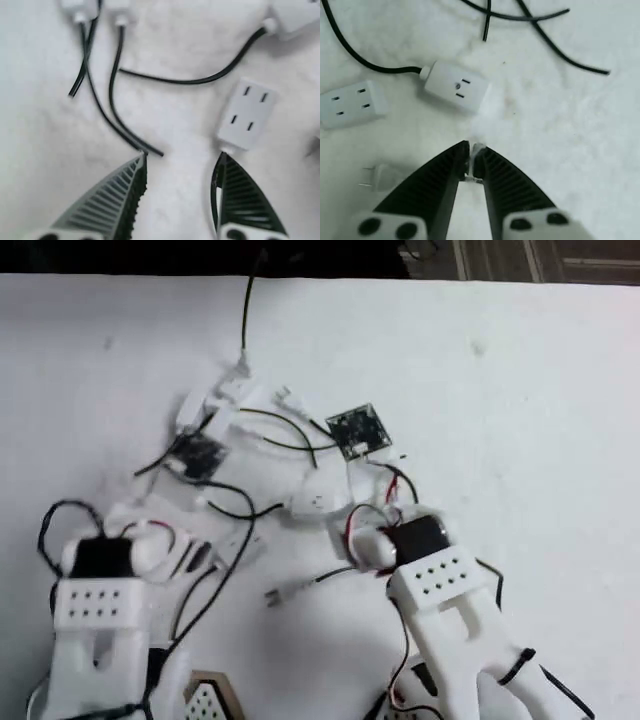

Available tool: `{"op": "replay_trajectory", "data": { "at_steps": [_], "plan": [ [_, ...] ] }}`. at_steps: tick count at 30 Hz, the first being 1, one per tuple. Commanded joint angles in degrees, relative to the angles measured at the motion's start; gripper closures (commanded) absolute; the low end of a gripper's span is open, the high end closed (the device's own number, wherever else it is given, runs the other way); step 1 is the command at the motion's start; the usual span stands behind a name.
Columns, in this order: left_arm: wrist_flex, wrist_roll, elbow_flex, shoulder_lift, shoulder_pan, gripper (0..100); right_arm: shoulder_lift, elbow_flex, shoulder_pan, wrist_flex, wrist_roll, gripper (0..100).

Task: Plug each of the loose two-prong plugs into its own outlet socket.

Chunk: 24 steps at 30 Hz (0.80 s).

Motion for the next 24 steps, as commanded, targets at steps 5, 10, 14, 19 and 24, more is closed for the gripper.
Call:
{"op": "replay_trajectory", "data": {
  "at_steps": [5,10,14,19,24],
  "plan": [
    [-6.51,0.97,12.4,-9.98,-6.73,77,7.69,-1.67,-10.15,6.29,-18.64,95.0],
    [-6.77,3.69,15.74,-14.99,-7.6,77,14.55,-4.92,-10.33,5.67,-26.37,76.5],
    [-6.77,3.87,18.02,-18.59,-7.43,76,18.07,-5.19,-11.21,5.32,-27.69,74.9],
    [-6.68,3.87,19.78,-21.76,-7.52,76,22.11,-5.19,-11.74,0.66,-31.21,80.2],
    [-5.54,3.69,19.87,-22.37,-7.52,76,29.05,-5.1,-11.65,-5.32,-32.0,81.8]
  ]
}}
